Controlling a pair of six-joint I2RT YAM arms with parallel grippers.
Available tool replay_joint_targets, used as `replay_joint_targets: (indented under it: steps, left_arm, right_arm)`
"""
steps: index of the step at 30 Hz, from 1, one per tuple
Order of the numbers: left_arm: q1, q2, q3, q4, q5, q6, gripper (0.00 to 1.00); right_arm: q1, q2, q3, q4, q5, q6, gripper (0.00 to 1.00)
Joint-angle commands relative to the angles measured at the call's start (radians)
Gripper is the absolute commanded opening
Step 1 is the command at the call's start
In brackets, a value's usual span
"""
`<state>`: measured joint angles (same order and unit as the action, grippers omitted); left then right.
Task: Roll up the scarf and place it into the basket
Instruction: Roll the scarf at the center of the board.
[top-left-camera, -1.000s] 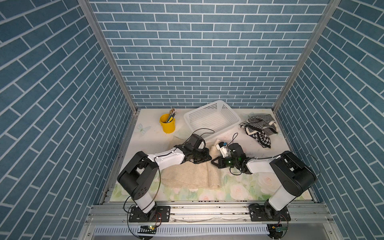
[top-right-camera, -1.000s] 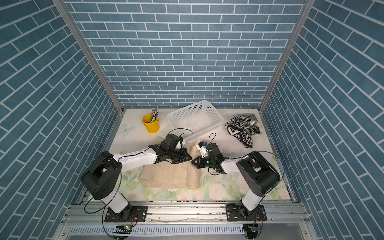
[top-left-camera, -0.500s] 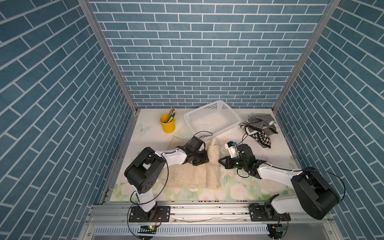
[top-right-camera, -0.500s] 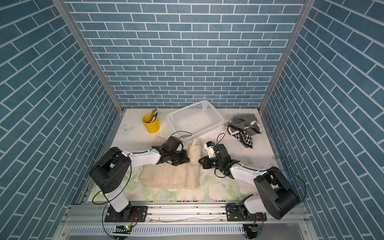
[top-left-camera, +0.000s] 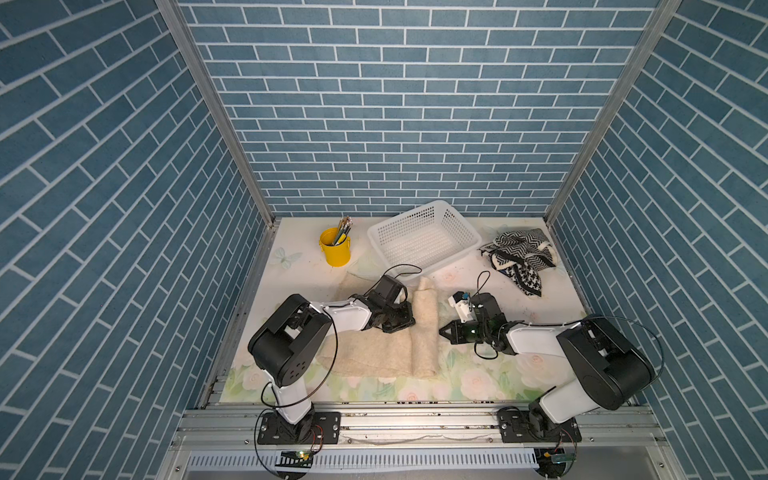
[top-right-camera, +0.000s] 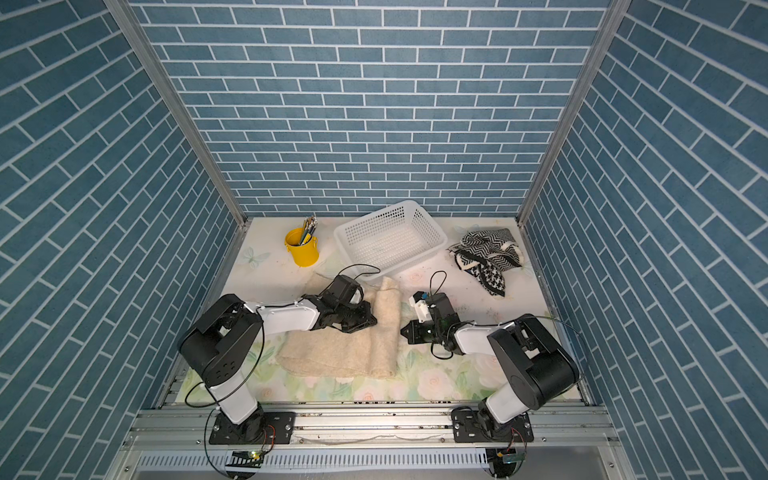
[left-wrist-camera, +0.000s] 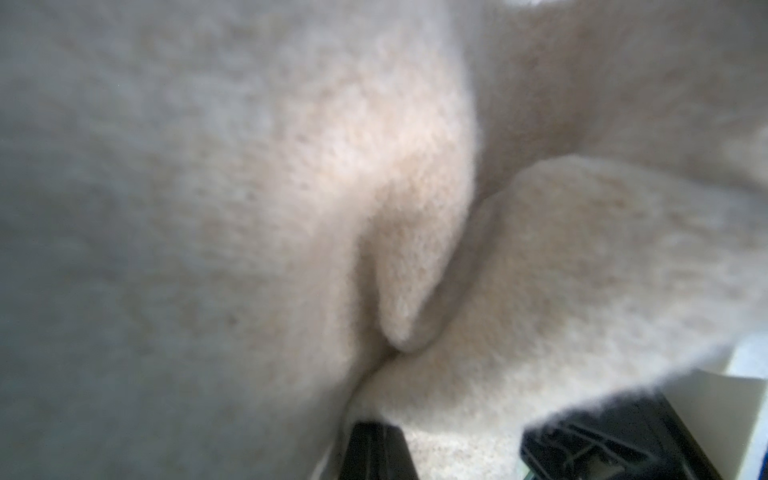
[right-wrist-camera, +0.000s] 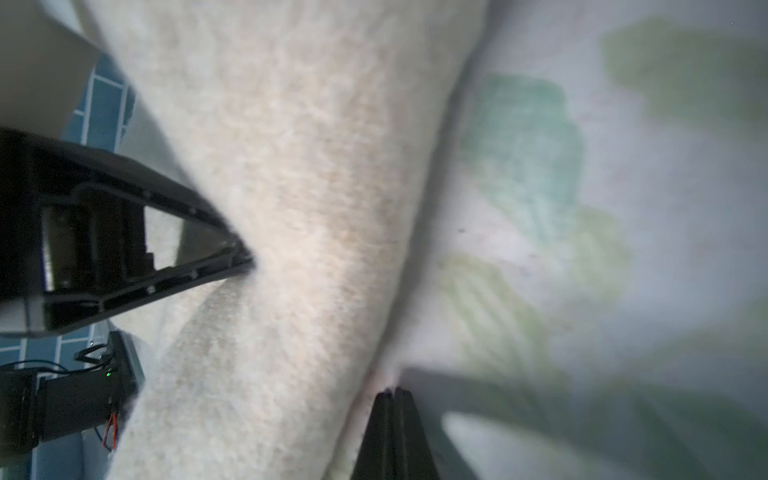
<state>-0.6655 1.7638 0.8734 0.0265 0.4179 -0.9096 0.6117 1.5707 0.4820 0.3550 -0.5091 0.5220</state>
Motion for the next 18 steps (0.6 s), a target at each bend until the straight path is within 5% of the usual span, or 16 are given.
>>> replay_joint_targets:
  steps: [1, 18]
  left_arm:
    - [0.017, 0.025, -0.036, -0.052, -0.030, 0.002, 0.00]
    - [0.127, -0.186, -0.180, -0.115, -0.057, 0.035, 0.00]
  right_arm:
    - [0.044, 0.020, 0.028, 0.108, -0.048, 0.043, 0.00]
    - [0.158, 0.055, 0.212, 0.107, -0.061, 0.027, 0.00]
